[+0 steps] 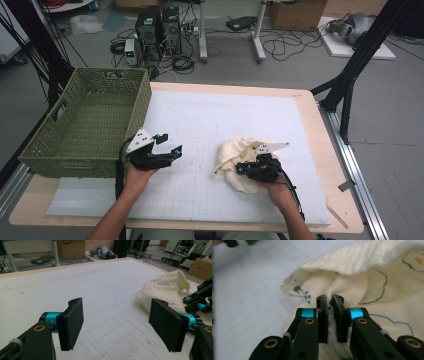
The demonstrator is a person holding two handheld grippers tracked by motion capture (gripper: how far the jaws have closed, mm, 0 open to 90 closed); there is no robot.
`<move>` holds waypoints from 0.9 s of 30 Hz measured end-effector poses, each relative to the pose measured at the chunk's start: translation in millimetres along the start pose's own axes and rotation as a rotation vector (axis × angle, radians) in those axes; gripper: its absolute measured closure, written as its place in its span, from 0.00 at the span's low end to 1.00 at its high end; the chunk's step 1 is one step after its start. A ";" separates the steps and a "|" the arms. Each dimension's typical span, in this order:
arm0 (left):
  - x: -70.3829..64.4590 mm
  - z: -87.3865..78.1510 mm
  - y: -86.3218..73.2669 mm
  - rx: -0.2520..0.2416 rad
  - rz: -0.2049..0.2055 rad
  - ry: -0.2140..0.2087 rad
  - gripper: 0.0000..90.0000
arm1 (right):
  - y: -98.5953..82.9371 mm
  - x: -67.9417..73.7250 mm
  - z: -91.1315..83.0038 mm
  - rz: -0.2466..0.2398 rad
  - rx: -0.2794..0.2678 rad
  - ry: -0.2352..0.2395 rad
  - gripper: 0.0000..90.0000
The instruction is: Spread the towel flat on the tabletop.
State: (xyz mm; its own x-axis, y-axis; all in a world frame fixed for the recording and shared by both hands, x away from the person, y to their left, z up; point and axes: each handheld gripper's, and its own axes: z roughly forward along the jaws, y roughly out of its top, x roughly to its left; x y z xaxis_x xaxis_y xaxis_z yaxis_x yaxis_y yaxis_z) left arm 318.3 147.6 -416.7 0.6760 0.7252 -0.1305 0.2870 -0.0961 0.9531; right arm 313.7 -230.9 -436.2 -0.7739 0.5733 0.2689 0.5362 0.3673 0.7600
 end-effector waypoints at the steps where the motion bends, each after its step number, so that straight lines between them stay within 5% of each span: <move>1: -0.4 0.4 -0.2 0.001 0.000 0.000 0.31 | 1.6 3.4 -0.3 -0.001 -0.008 0.004 0.88; 2: -0.9 0.7 -0.2 0.003 0.003 -0.001 0.32 | 5.0 5.6 -2.7 -0.022 -0.030 -0.018 0.77; 5: -3.5 1.9 -0.3 0.011 0.010 -0.009 0.33 | 6.3 5.3 -13.9 -0.028 -0.069 -0.056 0.66; 16: -28.0 19.8 -4.2 0.078 0.055 -0.120 0.33 | -18.7 -5.7 -57.8 -0.073 -0.102 -0.284 0.58; 27: -64.3 54.0 -15.0 0.173 0.092 -0.205 0.31 | -37.2 -16.1 -80.7 -0.032 -0.161 -0.361 0.57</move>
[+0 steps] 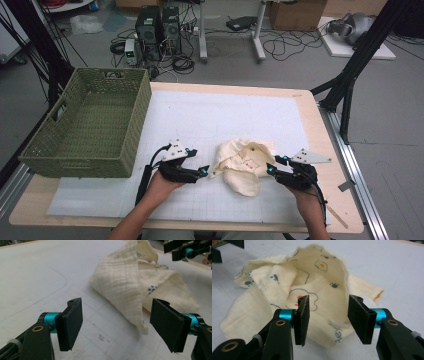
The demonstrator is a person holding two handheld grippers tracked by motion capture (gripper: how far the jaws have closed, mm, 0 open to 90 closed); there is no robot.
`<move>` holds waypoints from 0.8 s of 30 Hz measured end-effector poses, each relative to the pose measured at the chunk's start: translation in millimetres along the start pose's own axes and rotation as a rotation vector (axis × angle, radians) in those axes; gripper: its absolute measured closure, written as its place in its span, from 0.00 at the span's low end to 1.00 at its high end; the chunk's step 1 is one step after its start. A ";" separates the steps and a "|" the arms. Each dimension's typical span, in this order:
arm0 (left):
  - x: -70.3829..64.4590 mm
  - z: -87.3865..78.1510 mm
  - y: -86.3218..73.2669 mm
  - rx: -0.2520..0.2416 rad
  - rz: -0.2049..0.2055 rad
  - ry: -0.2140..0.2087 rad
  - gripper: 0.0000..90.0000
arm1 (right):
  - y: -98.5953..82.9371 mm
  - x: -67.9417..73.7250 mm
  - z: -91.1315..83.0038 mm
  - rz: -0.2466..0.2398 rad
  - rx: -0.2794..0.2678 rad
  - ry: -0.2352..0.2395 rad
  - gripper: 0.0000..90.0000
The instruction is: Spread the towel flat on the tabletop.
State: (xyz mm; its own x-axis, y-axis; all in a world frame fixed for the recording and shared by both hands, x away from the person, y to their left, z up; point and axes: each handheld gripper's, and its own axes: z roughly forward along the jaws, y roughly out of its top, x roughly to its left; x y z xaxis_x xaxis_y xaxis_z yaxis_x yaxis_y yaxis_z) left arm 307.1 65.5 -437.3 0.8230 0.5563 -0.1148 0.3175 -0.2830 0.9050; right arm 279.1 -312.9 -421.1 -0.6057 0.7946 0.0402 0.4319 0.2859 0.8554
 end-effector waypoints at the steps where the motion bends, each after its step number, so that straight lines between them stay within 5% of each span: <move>1: -1.7 3.6 0.9 0.012 0.010 -0.009 0.33 | 0.0 -0.9 -1.0 0.003 -0.001 -0.006 0.57; 2: -3.4 7.8 1.6 0.025 0.021 -0.027 0.43 | -0.9 -3.0 -2.5 0.010 -0.007 -0.012 0.58; 7: -10.6 27.4 0.2 0.152 0.075 -0.022 0.54 | -3.8 -5.6 -3.2 0.011 0.008 -0.014 0.59; 9: -11.4 32.2 -1.0 0.198 0.093 -0.011 0.72 | -5.4 -6.7 -2.3 0.015 0.011 -0.011 0.59; 11: -11.8 33.6 -0.5 0.206 0.096 -0.002 0.89 | -6.3 -6.2 -0.6 0.014 0.021 -0.007 0.59; 13: -10.1 32.8 -0.2 0.209 0.099 0.009 0.95 | -6.9 -5.3 0.6 0.019 0.029 -0.002 0.59; 20: 18.8 6.1 1.5 0.163 0.015 0.027 0.97 | -11.4 8.2 21.6 -0.060 0.111 0.063 0.62; 24: 30.6 -4.6 2.7 0.130 -0.025 0.046 0.97 | -13.2 12.0 32.2 -0.088 0.165 0.050 0.63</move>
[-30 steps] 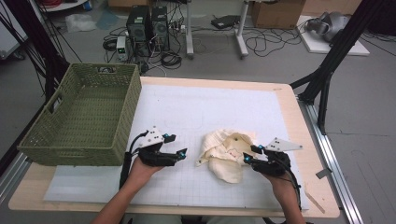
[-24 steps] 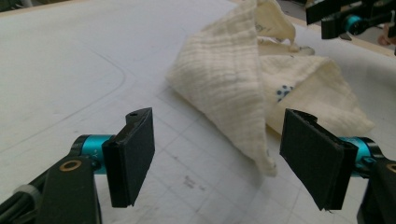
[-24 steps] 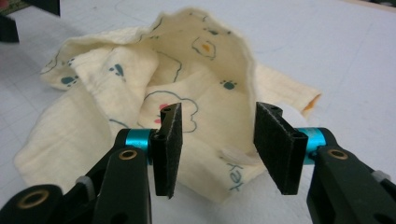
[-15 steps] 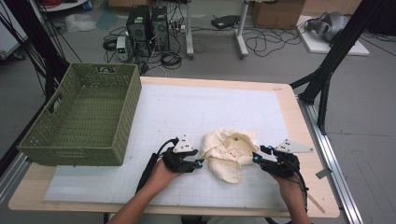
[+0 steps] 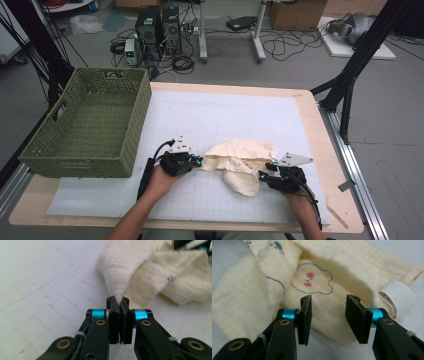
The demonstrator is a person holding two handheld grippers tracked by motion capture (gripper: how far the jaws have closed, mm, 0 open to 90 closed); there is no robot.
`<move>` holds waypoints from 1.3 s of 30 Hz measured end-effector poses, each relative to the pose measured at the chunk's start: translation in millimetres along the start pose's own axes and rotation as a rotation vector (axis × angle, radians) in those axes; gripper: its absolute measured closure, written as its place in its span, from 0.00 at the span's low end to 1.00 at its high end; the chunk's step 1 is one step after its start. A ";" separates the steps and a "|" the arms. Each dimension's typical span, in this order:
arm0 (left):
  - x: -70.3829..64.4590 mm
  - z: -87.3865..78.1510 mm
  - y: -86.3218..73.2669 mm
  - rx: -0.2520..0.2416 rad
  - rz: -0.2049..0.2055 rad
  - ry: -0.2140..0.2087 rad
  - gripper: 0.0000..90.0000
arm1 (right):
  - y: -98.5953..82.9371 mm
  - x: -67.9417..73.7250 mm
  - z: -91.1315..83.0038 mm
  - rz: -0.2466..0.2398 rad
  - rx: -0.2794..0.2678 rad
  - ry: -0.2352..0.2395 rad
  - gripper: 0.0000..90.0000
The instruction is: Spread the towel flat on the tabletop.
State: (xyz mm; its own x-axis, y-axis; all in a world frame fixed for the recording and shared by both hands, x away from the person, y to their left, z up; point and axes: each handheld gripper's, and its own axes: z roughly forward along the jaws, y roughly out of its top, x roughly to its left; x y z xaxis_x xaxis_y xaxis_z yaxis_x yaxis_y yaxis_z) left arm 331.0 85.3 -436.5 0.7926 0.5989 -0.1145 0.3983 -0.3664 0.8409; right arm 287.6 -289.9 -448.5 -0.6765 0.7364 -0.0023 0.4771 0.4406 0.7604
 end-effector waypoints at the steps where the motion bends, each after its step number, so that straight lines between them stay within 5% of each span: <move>1: 2.7 -2.4 1.2 0.004 0.002 0.008 0.97 | 0.0 -0.5 1.2 0.004 0.000 0.023 0.75; 2: 5.4 -5.0 2.5 -0.004 -0.002 0.013 0.97 | 0.0 -0.5 1.2 0.004 0.000 0.023 0.75; 5: 15.8 -14.2 9.2 -0.033 -0.023 0.041 0.97 | 2.6 0.0 -2.4 -0.008 0.046 0.090 0.97; 14: 34.0 -27.3 10.9 -0.064 -0.070 0.101 0.97 | -7.9 -3.9 -22.9 -0.056 0.098 0.182 0.97; 21: 43.7 -28.7 13.2 -0.064 -0.087 0.145 0.97 | -17.6 -8.2 -41.1 -0.072 0.140 0.146 0.97; 24: 41.8 -21.2 12.6 -0.028 -0.060 0.142 0.97 | -19.7 -6.8 -44.0 -0.083 0.108 0.132 0.87; 29: 43.9 -16.6 12.4 -0.055 -0.067 0.169 0.97 | -12.8 -2.0 -48.1 -0.077 0.043 0.160 0.77; 32: 46.6 -16.3 11.0 -0.052 -0.078 0.162 0.97 | -1.0 5.6 -54.8 -0.076 -0.076 0.160 0.62; 38: 46.6 -18.2 11.4 -0.066 -0.079 0.161 0.97 | 17.8 24.7 -50.4 -0.145 -0.145 0.196 0.60; 39: 46.6 -18.2 11.3 -0.067 -0.080 0.160 0.97 | 24.0 33.5 -43.5 -0.164 -0.149 0.237 0.59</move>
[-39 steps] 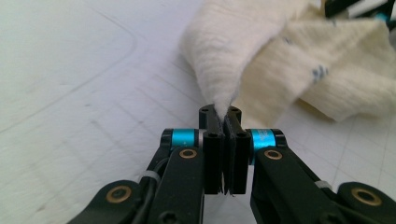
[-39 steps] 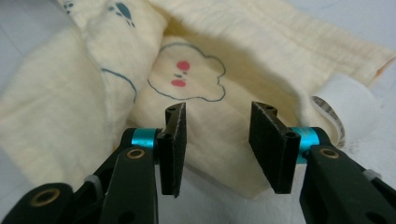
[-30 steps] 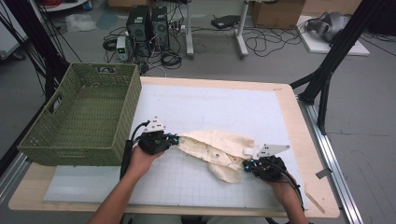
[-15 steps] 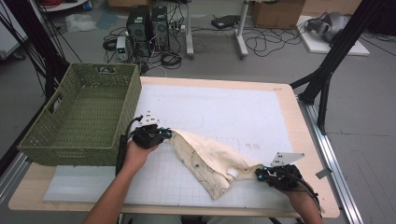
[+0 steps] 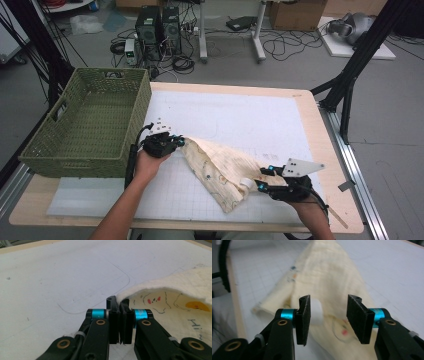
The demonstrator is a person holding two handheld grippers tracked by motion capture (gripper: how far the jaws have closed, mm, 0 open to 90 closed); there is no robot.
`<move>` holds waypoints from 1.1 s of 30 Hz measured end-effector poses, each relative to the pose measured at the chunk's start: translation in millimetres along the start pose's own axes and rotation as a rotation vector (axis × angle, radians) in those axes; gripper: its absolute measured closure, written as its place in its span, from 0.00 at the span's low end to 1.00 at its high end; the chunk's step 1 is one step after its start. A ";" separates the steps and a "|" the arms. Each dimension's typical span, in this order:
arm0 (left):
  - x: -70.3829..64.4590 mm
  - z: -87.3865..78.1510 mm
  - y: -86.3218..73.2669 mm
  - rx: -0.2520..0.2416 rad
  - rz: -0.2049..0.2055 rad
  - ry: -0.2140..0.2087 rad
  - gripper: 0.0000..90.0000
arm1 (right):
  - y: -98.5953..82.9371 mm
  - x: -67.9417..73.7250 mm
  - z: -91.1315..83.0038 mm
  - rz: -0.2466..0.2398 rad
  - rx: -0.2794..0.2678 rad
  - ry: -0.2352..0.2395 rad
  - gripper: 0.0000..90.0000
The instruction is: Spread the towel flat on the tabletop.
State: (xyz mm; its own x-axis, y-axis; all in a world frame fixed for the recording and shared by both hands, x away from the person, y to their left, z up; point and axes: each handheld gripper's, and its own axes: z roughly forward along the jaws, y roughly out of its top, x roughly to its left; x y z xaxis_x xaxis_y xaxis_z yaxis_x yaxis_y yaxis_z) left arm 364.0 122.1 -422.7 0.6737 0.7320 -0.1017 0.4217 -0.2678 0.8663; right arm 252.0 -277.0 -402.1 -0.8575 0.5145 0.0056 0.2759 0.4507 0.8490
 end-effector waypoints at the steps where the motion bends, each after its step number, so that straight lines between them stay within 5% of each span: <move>1: 0.0 0.0 0.0 -0.001 -0.001 -0.002 0.97 | 0.0 0.0 0.0 0.000 0.000 0.000 0.59; 7: 0.1 -0.9 0.3 -0.008 -0.002 0.000 0.97 | 4.2 11.4 42.4 -0.043 0.104 0.086 0.61; 10: 1.4 -1.8 0.2 -0.010 -0.005 0.002 0.97 | 3.9 12.0 56.7 -0.063 0.176 0.099 0.84; 12: 2.2 -1.6 -0.1 -0.009 -0.005 0.003 0.97 | 6.6 8.9 58.3 -0.075 0.181 0.070 0.92; 18: 1.5 2.3 -1.0 -0.002 -0.006 -0.006 0.96 | 19.2 -14.3 51.8 -0.030 0.142 -0.040 0.94; 23: -1.3 6.3 -1.6 0.014 0.013 0.001 0.95 | 33.2 -59.8 52.8 0.043 0.113 -0.170 0.94; 28: -0.4 8.1 -2.3 0.019 0.006 0.009 0.93 | 39.4 -88.9 57.8 0.089 0.104 -0.265 0.94; 30: -0.8 9.0 -2.6 0.017 -0.003 0.020 0.87 | 41.0 -108.7 61.4 0.129 0.121 -0.343 0.94; 33: -1.4 8.9 -2.2 0.022 0.005 0.043 0.77 | 42.4 -120.4 62.9 0.150 0.121 -0.391 0.94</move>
State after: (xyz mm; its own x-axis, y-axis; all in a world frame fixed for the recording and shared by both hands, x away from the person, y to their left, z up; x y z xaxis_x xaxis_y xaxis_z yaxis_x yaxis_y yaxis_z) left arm 367.5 116.1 -428.9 0.6495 0.7566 -0.0758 0.4319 -0.2850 0.8557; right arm 394.2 -273.9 -400.0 -0.5816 0.8077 -0.0965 0.4537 0.4205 0.7857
